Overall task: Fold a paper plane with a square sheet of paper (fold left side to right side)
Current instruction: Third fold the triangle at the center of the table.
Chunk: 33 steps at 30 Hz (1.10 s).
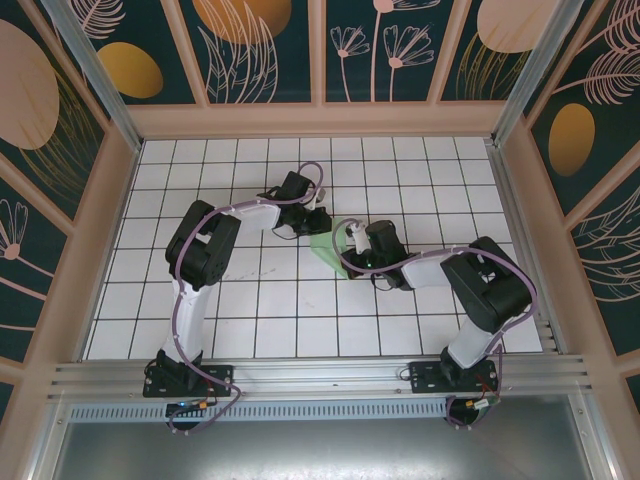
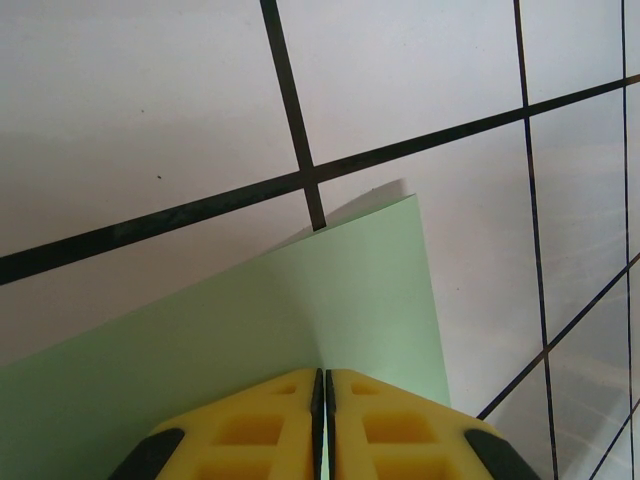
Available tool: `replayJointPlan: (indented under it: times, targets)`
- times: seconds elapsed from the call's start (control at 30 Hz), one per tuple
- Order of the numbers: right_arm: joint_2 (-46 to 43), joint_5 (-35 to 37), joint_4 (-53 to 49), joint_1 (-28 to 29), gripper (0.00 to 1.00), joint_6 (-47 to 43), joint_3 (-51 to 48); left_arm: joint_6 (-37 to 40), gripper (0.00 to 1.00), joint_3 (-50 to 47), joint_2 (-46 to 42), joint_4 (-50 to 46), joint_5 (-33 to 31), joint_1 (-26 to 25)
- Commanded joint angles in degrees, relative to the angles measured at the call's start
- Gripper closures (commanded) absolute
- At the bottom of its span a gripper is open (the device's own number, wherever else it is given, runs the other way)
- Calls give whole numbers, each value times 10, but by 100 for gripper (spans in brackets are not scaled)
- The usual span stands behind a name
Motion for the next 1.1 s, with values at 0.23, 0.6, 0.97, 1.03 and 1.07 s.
replayJointPlan:
  times: [0.23,0.6,0.97,1.03,1.07]
  targets:
    - [21,0,-11,-5,100,8,14,7,85,-21,40,-24,-20,-2]
    - [19,1,-14,-5,100,15,11,6,85,-21,39,-23,-22,-2]
    - [2,-1,-15,-5,100,18,8,6,85,-20,41,-24,-23,-2]
    - [0,-2,-13,-5,100,19,6,6,85,-20,41,-24,-23,-2]
    - [0,-1,-12,-5,100,19,5,6,86,-20,41,-24,-23,-2]
